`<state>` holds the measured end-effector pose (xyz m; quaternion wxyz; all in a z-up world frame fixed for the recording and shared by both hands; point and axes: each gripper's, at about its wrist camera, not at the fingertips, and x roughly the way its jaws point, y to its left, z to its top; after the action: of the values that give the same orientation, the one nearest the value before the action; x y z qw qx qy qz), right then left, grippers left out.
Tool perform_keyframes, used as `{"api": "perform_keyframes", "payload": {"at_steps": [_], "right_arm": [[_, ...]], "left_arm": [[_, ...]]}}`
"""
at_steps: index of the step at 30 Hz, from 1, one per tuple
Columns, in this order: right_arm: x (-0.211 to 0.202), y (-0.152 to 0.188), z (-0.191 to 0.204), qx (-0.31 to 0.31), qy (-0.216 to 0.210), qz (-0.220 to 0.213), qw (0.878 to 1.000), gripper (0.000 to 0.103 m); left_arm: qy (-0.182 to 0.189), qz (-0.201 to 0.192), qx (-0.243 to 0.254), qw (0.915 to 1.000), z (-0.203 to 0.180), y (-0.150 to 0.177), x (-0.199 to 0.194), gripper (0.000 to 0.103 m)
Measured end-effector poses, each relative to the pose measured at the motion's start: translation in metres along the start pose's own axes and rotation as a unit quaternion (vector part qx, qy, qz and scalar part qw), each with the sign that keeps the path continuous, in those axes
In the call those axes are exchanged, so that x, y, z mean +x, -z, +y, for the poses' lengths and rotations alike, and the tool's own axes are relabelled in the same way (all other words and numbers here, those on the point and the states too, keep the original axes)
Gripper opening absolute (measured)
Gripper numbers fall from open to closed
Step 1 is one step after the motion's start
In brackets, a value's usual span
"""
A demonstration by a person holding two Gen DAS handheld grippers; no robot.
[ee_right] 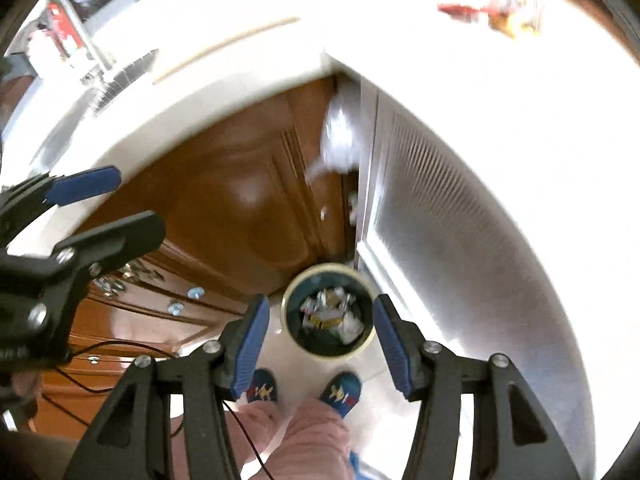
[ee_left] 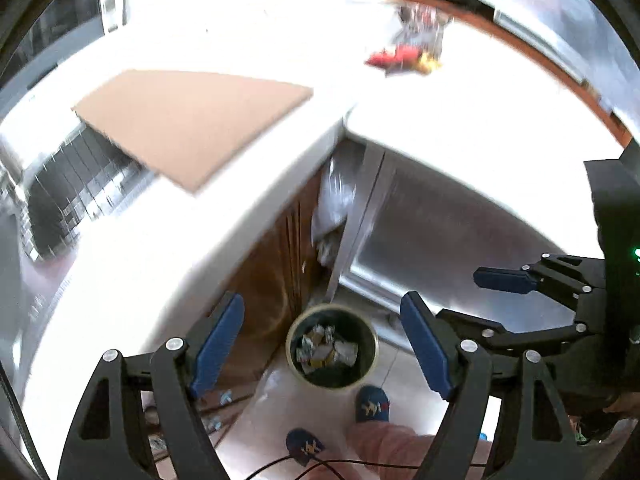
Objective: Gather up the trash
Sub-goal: 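Raise both tools from the bin back toward the counter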
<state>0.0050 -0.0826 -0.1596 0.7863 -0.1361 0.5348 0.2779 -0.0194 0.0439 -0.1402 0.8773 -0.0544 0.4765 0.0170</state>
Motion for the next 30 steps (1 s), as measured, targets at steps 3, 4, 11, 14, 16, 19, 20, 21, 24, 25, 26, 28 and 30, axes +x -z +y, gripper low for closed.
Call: {"api": "perform_keyframes", "payload": {"at_steps": [3, 4, 11, 14, 16, 19, 20, 21, 24, 25, 26, 28, 30], "right_arm": [[-0.027, -0.017, -0.004, -0.010, 0.005, -0.033, 0.999, 0.054], [-0.035, -0.021, -0.007, -0.010, 0.006, -0.041, 0.999, 0.054], [-0.078, -0.059, -0.027, -0.005, 0.011, -0.105, 0.994, 0.054], [-0.088, -0.070, -0.041, -0.002, 0.012, -0.126, 0.992, 0.054], [-0.098, -0.078, -0.050, -0.002, 0.017, -0.142, 0.990, 0.054], [-0.104, -0.087, -0.055, -0.010, 0.027, -0.160, 0.987, 0.054], [-0.107, -0.090, -0.059, -0.012, 0.028, -0.164, 0.986, 0.054], [-0.109, -0.095, -0.065, -0.014, 0.028, -0.167, 0.985, 0.054], [-0.113, -0.106, -0.077, -0.009, 0.025, -0.173, 0.985, 0.054], [-0.113, -0.111, -0.083, -0.003, 0.022, -0.174, 0.985, 0.054], [-0.113, -0.117, -0.089, 0.003, 0.017, -0.173, 0.985, 0.054], [-0.112, -0.125, -0.100, 0.017, 0.004, -0.173, 0.985, 0.054], [-0.109, -0.133, -0.109, 0.035, -0.005, -0.172, 0.985, 0.054]], "left_arm": [[-0.001, -0.022, 0.001, 0.9998, -0.001, -0.022, -0.020, 0.080], [0.001, -0.027, 0.002, 0.9996, -0.001, -0.029, -0.025, 0.080], [-0.002, -0.064, 0.014, 0.9979, -0.019, -0.086, -0.057, 0.080], [0.000, -0.073, 0.024, 0.9970, -0.028, -0.105, -0.062, 0.080], [-0.002, -0.081, 0.025, 0.9964, -0.036, -0.118, -0.064, 0.080], [-0.003, -0.088, 0.018, 0.9960, -0.043, -0.132, -0.063, 0.080], [-0.005, -0.090, 0.015, 0.9959, -0.045, -0.136, -0.062, 0.080], [-0.006, -0.092, 0.010, 0.9957, -0.046, -0.143, -0.062, 0.080], [-0.010, -0.093, 0.000, 0.9956, -0.049, -0.157, -0.057, 0.080], [-0.013, -0.092, -0.002, 0.9957, -0.050, -0.163, -0.055, 0.080], [-0.017, -0.091, -0.002, 0.9957, -0.051, -0.170, -0.052, 0.080], [-0.026, -0.087, 0.001, 0.9959, -0.052, -0.180, -0.048, 0.080], [-0.038, -0.080, 0.011, 0.9960, -0.052, -0.191, -0.040, 0.080]]}}
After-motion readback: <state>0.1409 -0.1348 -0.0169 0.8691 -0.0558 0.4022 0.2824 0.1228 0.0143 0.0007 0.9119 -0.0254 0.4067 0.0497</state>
